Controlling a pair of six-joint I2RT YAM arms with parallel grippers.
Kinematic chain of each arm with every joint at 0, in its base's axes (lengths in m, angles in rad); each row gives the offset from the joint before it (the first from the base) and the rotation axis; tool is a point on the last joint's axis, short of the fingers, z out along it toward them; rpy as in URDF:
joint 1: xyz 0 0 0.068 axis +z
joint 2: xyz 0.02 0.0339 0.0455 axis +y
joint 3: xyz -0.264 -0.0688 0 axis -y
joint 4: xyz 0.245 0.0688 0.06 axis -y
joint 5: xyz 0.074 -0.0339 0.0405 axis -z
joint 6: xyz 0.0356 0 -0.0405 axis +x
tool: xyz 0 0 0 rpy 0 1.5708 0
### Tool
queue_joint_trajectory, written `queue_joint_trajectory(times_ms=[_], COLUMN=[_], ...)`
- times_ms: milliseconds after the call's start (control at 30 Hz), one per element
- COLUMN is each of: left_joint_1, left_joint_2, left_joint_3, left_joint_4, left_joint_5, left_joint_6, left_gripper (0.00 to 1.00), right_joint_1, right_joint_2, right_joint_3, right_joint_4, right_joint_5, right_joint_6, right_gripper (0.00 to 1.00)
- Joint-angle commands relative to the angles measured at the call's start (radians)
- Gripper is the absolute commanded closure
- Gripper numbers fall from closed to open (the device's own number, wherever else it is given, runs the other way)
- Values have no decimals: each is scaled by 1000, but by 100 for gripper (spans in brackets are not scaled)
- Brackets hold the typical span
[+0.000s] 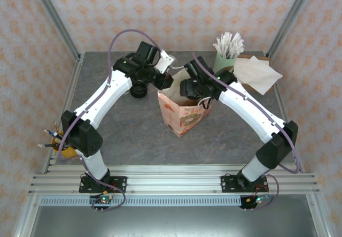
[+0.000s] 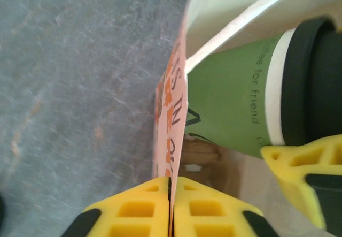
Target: Pack the takeout coffee
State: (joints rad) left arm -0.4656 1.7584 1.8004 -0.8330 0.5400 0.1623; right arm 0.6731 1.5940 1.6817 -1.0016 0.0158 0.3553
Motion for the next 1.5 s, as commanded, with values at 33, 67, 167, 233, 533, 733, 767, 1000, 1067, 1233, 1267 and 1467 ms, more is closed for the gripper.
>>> queue_joint_trajectory(times_ms=[33,67,167,233,533,733,767,1000,1067,1233,1267,1467], left_joint_1=[-34,-34,-39,-59,-83,-59,-56,-17,-6,27,35,54], left_joint_2=[-37,-46,-74,-97,-131,-109,-111,-113,-108,-98,-96,-95], left_joint_3=[0,-4,-23,-53,-147,-138,-146,-157,-145,-118,-115,-106], left_joint_4=[140,165,256,308,357,329,327,325,306,272,272,358], left_joint_5=[-168,-184,-247,-313,-262,-286,-279,-134,-111,-125,-131,-190], left_joint_6=[119,133,163,218,382,448,456,379,396,434,435,305], left_gripper=[100,100,100,100,100,100,100,100,100,100,100,100], right_joint_1=[-1,1,30,39,38,35,34,11,-7,-25,-30,-26], right_joint_2=[15,12,-9,-24,55,5,7,130,159,174,170,90], right_joint_3=[67,58,4,-27,59,-19,-8,198,245,297,300,176], right_joint_4=[-87,-79,-10,39,129,178,184,51,-34,-190,-193,-62], right_joint_5=[20,12,0,-4,60,70,74,-25,-130,-154,-154,-147], right_joint_6=[91,88,34,18,-93,-158,-155,-141,-181,-239,-231,-172], right_gripper=[45,45,45,45,44,44,44,44,44,45,45,45])
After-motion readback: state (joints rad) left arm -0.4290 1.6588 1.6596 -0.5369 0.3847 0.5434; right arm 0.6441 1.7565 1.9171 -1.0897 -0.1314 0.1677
